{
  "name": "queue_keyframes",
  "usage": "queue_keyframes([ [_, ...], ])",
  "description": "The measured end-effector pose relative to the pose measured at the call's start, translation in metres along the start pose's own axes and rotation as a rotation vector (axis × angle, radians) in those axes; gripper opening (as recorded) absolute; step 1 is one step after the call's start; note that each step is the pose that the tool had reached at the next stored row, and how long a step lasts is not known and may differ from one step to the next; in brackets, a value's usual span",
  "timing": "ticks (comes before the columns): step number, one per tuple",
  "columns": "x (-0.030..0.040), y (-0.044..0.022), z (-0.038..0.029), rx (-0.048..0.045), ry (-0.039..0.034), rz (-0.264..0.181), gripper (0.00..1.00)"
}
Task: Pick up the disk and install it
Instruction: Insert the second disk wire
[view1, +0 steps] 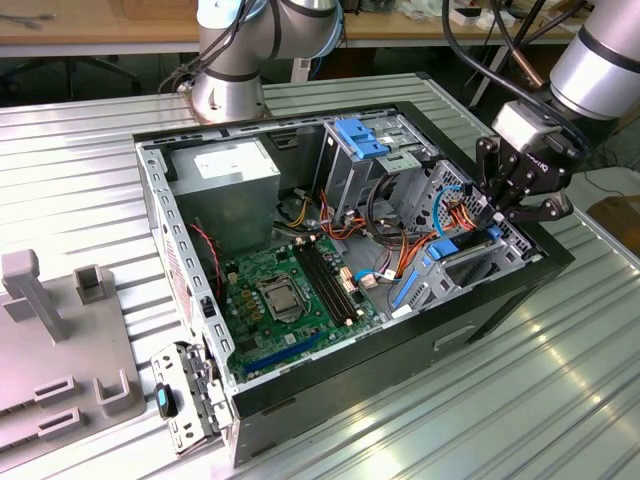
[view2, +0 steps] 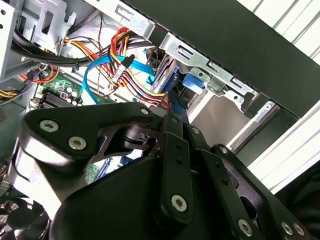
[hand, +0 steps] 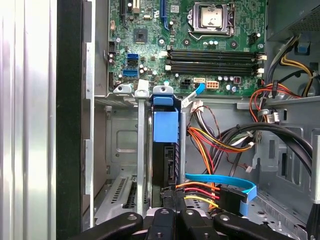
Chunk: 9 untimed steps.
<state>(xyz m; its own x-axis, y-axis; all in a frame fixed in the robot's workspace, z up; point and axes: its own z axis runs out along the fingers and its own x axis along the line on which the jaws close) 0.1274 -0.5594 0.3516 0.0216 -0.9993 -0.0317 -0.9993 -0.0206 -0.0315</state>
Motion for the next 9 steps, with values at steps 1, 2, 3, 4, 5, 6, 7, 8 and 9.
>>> queue_keyframes([
  [1,0.0,0.0,-0.0001,0.0,0.0001,0.0,0.11],
  [2,-0.0001,0.0009,-0.0003,0.0,0.0003,0.0,0.11],
  [3,-0.0001,0.004,-0.0003,0.0,0.0002,0.0,0.11],
  [4,-0.0002,0.0078,-0.0004,0.0,0.0001,0.0,0.11],
  [5,-0.0002,0.0104,-0.0005,0.0,0.0001,0.0,0.11],
  [6,-0.0002,0.0108,-0.0005,0.0,0.0002,0.0,0.11],
  [7,-0.0002,0.0108,-0.0005,0.0,0.0002,0.0,0.11],
  [8,-0.0003,0.0108,-0.0006,0.0,0.0016,0.0,0.11],
  [9,-0.0003,0.0108,-0.001,-0.0004,0.0025,0.0,0.11],
])
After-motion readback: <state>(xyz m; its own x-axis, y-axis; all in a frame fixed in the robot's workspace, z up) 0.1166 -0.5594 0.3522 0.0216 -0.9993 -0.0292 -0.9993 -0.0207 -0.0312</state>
